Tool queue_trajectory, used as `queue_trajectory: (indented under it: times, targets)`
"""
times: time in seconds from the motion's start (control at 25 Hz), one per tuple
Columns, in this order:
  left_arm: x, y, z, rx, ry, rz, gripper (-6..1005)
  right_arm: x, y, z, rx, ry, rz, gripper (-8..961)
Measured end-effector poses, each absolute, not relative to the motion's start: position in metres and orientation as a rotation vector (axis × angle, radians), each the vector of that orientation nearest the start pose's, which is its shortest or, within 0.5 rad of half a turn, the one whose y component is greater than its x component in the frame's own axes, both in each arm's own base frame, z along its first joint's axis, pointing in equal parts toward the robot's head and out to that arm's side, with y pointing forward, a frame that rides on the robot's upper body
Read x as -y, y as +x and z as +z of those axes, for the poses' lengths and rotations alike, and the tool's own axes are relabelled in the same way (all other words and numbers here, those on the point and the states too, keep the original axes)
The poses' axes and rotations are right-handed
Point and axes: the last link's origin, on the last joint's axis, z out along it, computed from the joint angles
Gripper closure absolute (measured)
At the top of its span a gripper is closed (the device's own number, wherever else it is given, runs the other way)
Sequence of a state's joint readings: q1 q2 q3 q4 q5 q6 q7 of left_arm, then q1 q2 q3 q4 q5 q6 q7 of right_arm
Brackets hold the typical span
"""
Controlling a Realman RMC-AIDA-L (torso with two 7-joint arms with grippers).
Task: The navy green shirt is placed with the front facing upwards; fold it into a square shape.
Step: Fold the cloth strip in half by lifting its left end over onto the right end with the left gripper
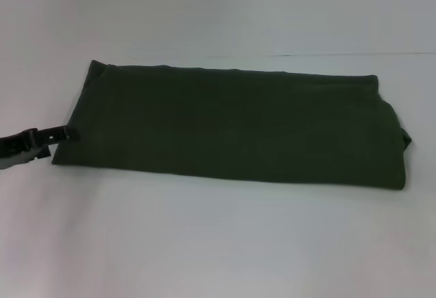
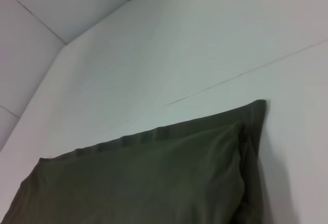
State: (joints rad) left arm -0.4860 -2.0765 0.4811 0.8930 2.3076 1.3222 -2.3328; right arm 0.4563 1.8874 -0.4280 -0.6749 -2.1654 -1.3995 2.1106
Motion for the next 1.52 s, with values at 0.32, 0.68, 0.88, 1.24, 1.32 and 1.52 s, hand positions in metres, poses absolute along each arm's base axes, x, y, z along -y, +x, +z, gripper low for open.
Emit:
queue_trajectory:
  times: [0.32, 0.68, 0.88, 1.24, 1.32, 1.52]
  targets:
    - [-0.351, -0.333, 0.063, 1.815, -1.846, -0.565, 101, -0.34, 0.358, 0.117, -1.567, -1.993, 0.631, 97]
    - [-0.352, -0.335, 0.051, 1.889, -1.826, -0.519, 89, -0.344, 0.356, 0.121, -1.554, -1.999, 0.628, 97]
    - [-0.352, -0.337, 0.047, 1.903, -1.813, -0.509, 90, -0.345, 0.355, 0.122, -1.549, -2.0, 0.628, 97]
    - [-0.357, -0.34, 0.039, 1.896, -1.796, -0.473, 90, -0.344, 0.356, 0.121, -1.559, -1.998, 0.63, 97]
    - [-0.36, -0.339, 0.037, 1.892, -1.798, -0.47, 90, -0.344, 0.356, 0.121, -1.562, -1.996, 0.631, 96]
    - [-0.363, -0.338, 0.034, 1.875, -1.807, -0.445, 91, -0.344, 0.356, 0.121, -1.566, -1.994, 0.631, 96]
